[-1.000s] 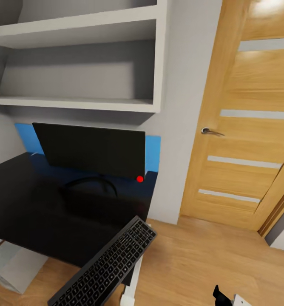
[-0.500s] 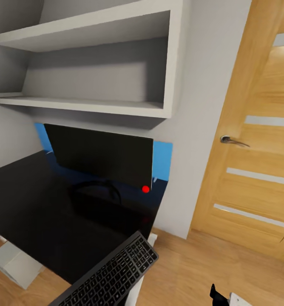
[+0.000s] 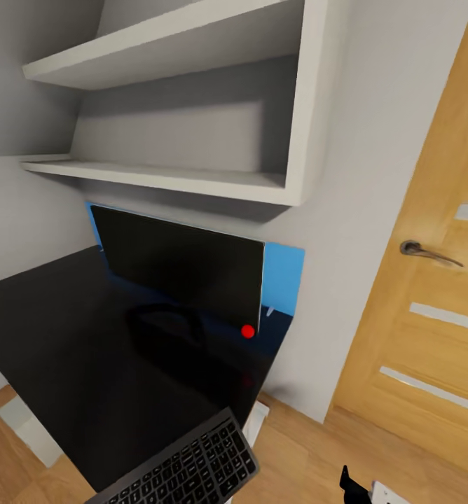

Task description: In the bedroom, organize the workspace by keeping the computer under the desk, ensuring the monitor is on the desk, placing the keyboard on the desk next to the monitor, placing the mouse on the desk next to the keyboard, moving the folder from the swivel chair onto the desk next to the mouse, stacking the notebook on top of the folder with the pen on top of the notebook, and positioning the swivel chair next to the desk.

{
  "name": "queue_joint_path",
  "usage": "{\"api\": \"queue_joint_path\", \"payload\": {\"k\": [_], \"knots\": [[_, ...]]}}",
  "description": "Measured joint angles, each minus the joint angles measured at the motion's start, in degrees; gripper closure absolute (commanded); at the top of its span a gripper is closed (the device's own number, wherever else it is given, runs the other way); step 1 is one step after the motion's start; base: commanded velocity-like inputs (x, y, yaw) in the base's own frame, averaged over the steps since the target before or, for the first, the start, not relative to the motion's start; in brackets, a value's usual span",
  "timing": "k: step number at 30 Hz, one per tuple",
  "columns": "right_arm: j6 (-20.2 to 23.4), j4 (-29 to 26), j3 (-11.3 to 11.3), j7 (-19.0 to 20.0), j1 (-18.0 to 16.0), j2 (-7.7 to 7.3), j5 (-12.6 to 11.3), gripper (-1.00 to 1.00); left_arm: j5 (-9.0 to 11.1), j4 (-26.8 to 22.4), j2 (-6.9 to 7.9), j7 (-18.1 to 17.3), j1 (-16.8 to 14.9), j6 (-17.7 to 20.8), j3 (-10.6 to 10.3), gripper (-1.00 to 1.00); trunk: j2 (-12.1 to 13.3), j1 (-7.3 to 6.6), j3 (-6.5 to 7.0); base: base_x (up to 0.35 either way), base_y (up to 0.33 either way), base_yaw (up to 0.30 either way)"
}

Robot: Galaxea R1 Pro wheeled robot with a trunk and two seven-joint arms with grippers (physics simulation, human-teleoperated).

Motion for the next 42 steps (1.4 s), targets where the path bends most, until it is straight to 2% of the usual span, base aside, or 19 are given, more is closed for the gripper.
{"api": "queue_joint_path", "payload": {"k": [7, 11, 22, 29, 36, 38, 39, 42], "knots": [[0.02, 0.00, -0.06, -0.05, 0.00, 0.01, 2.55, -1.00, 0.04, -0.01, 0.00, 0.01, 0.00, -0.07, 0.05, -1.00, 0.00, 0.01, 0.10, 0.150, -0.155, 0.280], [0.03, 0.00, -0.09, -0.05, 0.02, 0.01, 3.16, -1.00, 0.04, -0.01, 0.00, 0.01, 0.00, -0.08, 0.07, -1.00, 0.01, 0.02, 0.10, 0.041, -0.040, 0.285], [0.25, 0.00, -0.06, -0.04, 0.00, 0.00, 3.33, -1.00, 0.04, -0.01, -0.01, 0.02, 0.00, -0.11, 0.08, -1.00, 0.01, 0.04, 0.11, -0.050, -0.004, 0.273], [0.12, 0.00, -0.07, -0.08, 0.08, 0.56, 3.36, -1.00, 0.05, 0.02, 0.00, 0.01, -0.02, -0.09, 0.05, -1.00, 0.01, 0.06, 0.11, -0.292, 0.000, 0.057], [0.00, -0.11, 0.01, -0.14, 0.09, 0.25, 3.35, -1.00, 0.18, 0.01, 0.21, 0.01, -0.01, -0.14, 0.20, -1.00, 0.01, 0.02, 0.11, -0.185, 0.000, 0.004], [-0.01, -0.13, 0.46, -0.11, 0.09, 0.07, 4.02, -1.00, 0.19, 0.00, 0.28, 0.02, -0.01, -0.29, 0.26, -1.00, 0.01, 0.02, 0.11, -0.009, 0.000, 0.000], [0.08, -0.52, 2.82, -0.28, 0.04, -1.47, 7.95, -1.00, 0.38, 0.00, 0.70, 0.25, -0.01, -1.00, 0.49, -1.00, 0.00, 0.02, 0.11, -0.002, 0.000, 0.000], [0.27, -1.44, 3.35, -0.40, -0.03, -2.43, 8.89, -1.00, 0.57, 0.04, 1.15, 0.29, -0.01, -0.81, 1.87, -1.00, 0.00, 0.02, 0.11, 0.000, 0.000, 0.000]]}}
